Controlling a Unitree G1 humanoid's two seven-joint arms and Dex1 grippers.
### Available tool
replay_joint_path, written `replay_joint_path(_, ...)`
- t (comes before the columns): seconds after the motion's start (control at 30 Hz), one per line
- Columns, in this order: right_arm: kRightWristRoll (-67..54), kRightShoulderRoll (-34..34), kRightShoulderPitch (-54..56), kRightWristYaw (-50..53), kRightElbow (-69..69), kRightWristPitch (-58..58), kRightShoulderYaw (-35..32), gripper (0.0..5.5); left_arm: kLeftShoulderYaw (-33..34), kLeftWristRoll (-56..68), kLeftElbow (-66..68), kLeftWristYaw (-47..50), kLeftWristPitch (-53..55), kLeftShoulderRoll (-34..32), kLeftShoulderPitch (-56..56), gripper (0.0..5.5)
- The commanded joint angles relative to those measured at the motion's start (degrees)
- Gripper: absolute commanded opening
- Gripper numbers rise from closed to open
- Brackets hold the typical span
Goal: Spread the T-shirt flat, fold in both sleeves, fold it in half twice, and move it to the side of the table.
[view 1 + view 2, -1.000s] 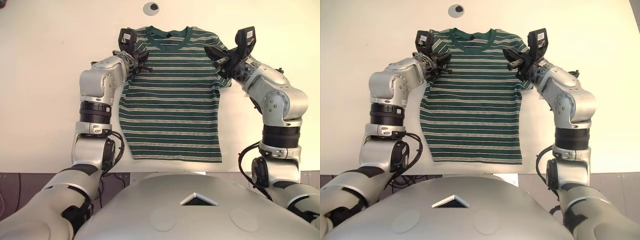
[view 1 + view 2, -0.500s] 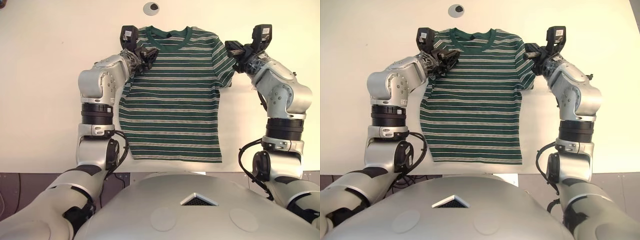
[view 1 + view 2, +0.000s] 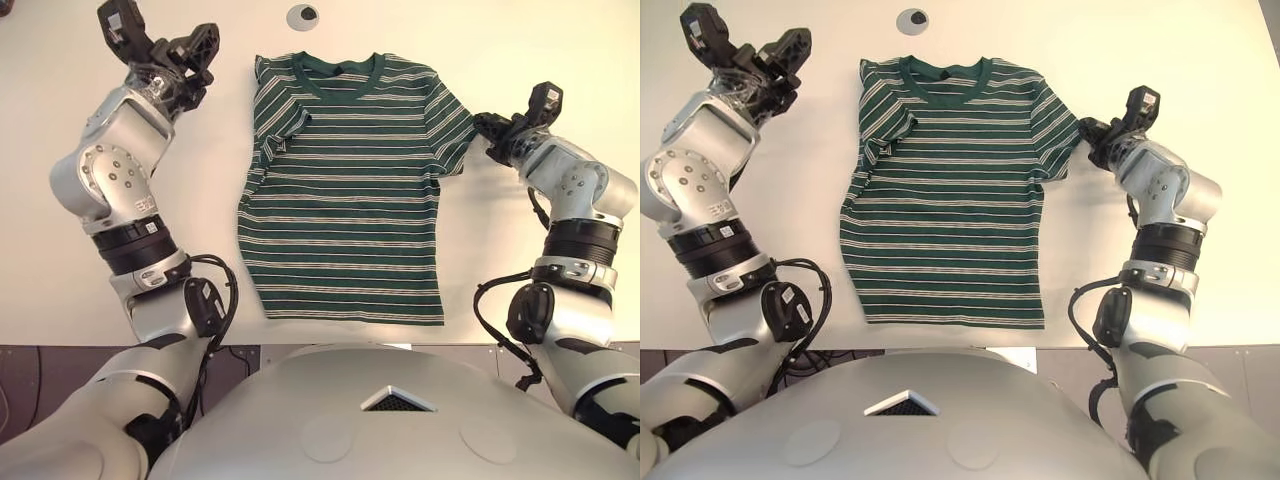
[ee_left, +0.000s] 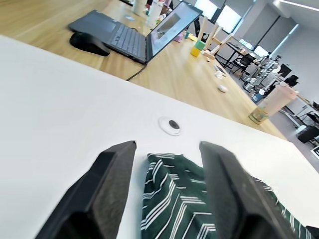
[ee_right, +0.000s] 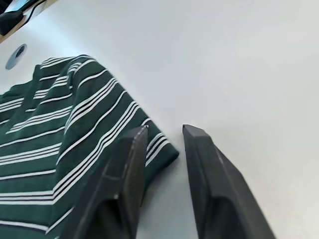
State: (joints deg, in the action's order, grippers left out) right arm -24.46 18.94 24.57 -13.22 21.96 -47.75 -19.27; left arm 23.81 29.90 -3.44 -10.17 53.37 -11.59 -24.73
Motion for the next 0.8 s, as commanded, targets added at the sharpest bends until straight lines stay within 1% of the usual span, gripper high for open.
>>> replay_joint_path(0.03,0.7,1.1,0.3,1.3,-0.1,-1.4,-0.3,1.43,0.1,0.2,-1.6,1.1,-0.3,-0.4,2.2,2.32)
replay_joint_path(0.13,-0.2,0.8,-1.3,1.4,-3.1,-3.7,-0.6,1.43,0.3,0.7,-3.1,1.8,-0.1,0.4,4.6,2.32)
replay_joint_path(0.27,-1.5,-0.7,-3.6,0.6,-8.8,-7.9,0.7,1.43,0.8,1.4,-4.9,2.7,0.1,0.5,6.5,2.32)
replay_joint_path(0.43,-0.3,-1.8,-4.2,1.2,-9.4,-7.2,1.9,1.43,0.7,1.6,-5.4,3.2,-0.2,0.3,7.2,2.32)
replay_joint_path(0.6,0.3,-2.8,-2.1,1.8,-6.3,-3.5,2.0,0.67,0.2,1.6,-5.2,3.3,-0.6,0.1,7.2,2.32)
replay_joint_path(0.63,0.2,-3.0,-1.7,1.9,-6.1,-3.1,2.0,0.41,0.2,1.7,-5.2,3.3,-0.7,0.1,7.1,2.32)
replay_joint_path(0.7,0.0,-3.4,-0.9,1.9,-5.9,-2.3,1.8,0.11,0.3,1.7,-5.2,3.4,-0.8,0.2,7.2,2.32)
replay_joint_path(0.8,0.0,-3.4,0.5,2.9,-5.2,-0.9,0.6,0.05,0.3,1.8,-5.2,3.5,-1.1,0.2,7.2,2.32)
